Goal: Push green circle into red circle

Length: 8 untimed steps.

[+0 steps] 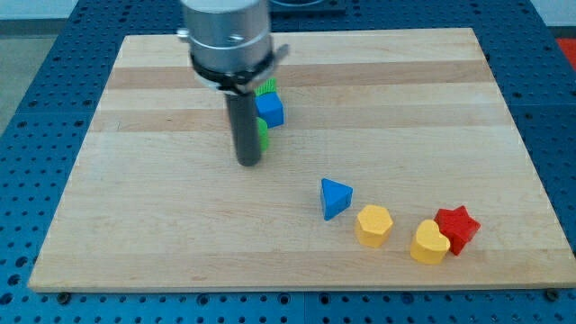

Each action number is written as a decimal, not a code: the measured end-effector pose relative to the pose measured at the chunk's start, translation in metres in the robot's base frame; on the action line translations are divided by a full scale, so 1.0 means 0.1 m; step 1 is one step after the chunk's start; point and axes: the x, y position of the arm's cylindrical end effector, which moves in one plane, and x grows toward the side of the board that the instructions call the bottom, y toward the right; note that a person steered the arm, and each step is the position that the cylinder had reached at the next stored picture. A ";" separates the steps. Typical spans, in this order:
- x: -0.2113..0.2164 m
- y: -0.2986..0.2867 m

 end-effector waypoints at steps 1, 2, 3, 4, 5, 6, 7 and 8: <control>-0.13 -0.07; 0.04 0.00; 0.26 0.16; 0.11 0.26; 0.01 -0.07; -0.19 -0.32; -0.36 -0.33; -0.03 -0.22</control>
